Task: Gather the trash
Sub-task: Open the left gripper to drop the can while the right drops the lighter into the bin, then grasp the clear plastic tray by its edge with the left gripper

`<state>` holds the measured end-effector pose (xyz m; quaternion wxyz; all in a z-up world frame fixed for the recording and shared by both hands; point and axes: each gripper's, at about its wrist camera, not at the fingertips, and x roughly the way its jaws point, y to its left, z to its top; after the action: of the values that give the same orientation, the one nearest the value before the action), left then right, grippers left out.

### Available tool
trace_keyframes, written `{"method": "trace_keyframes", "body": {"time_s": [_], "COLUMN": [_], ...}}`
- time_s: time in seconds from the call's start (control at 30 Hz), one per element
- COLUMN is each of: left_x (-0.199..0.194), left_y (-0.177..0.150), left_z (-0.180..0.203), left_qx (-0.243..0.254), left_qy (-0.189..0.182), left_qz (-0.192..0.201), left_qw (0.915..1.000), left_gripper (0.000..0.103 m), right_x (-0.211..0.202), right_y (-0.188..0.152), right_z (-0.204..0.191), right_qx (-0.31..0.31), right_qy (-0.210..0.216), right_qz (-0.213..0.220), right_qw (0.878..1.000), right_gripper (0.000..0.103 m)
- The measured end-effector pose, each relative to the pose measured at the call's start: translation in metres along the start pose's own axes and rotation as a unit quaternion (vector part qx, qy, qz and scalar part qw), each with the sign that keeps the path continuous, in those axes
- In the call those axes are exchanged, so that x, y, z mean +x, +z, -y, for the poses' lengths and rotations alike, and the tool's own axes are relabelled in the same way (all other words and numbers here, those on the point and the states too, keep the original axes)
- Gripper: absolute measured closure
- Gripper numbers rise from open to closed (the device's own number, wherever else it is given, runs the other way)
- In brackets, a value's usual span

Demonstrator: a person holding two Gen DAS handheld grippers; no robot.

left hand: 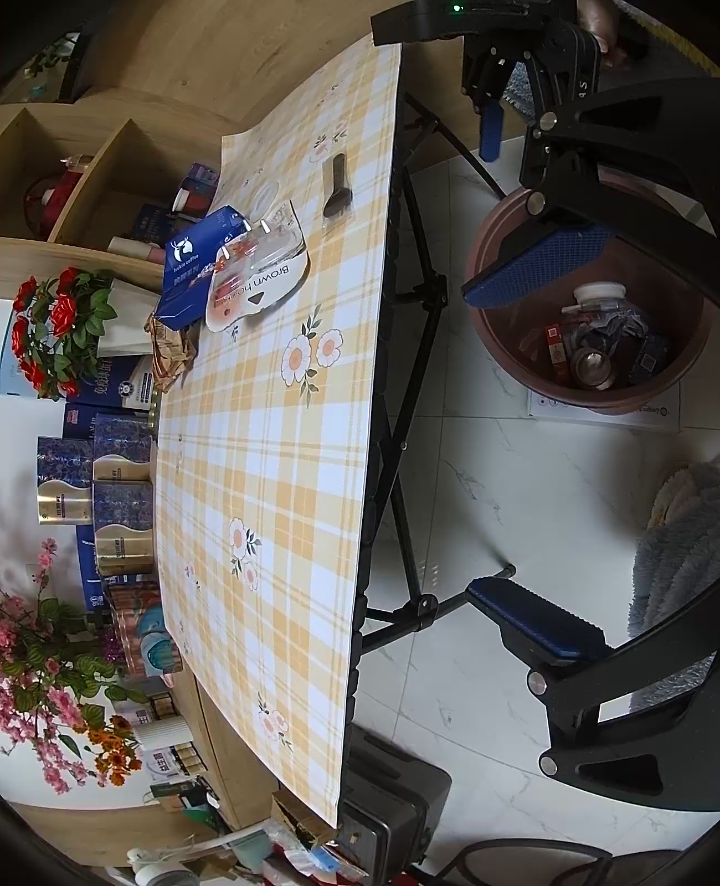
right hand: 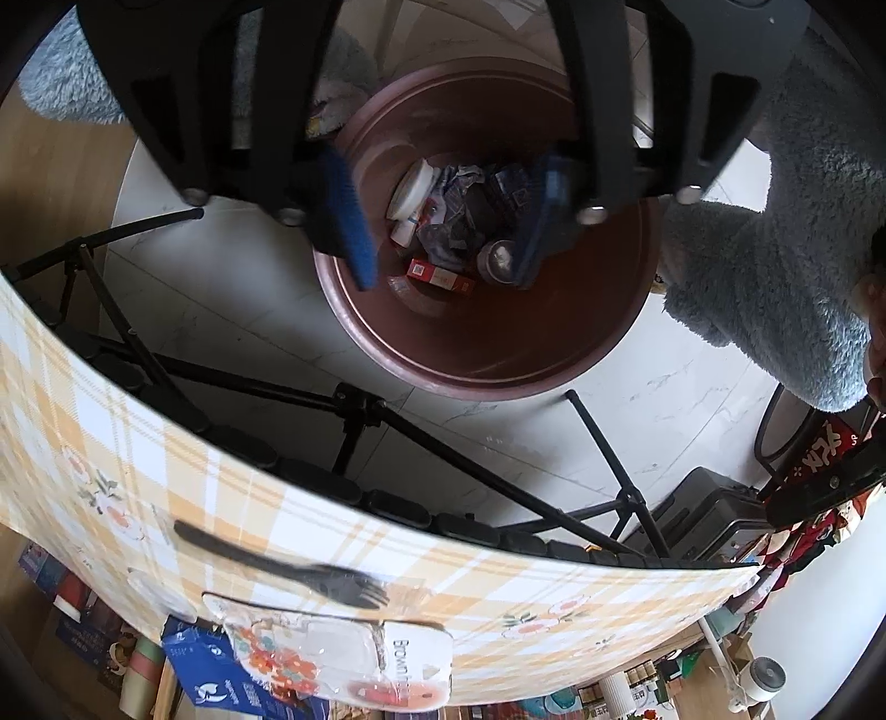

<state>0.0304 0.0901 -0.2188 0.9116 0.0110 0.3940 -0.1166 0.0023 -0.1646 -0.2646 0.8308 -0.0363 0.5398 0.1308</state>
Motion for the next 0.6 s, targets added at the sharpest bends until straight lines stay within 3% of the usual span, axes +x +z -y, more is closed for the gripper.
{"method": "trace_keyframes", "body": {"time_s": [0.07,0.17,0.6], "left_x": [0.001,0.000,0.005], "left_y": [0.000,0.000,0.002], "left_z": [0.000,-0.001,-0.006], "left_qx": [-0.001,-0.003,-0.020], "left_qy": [0.001,0.001,-0.002], "left_qz": [-0.001,-0.002,-0.016], "left_qw": [1.0000,1.0000,0.9997], "left_gripper": [0.008,0.008,0.008], "right_x": [-0.002,-0.006,-0.028], "right_y": [0.000,0.000,0.003], "right_z": [0.000,0.003,0.024], "right_qx": [0.000,0.006,0.056], "right_qy": [-0.005,-0.015,-0.043], "right_qz": [0.003,0.011,0.056], "right_qw": [1.000,1.000,0.996], "right_gripper": [0.023,0.011,0.006]}}
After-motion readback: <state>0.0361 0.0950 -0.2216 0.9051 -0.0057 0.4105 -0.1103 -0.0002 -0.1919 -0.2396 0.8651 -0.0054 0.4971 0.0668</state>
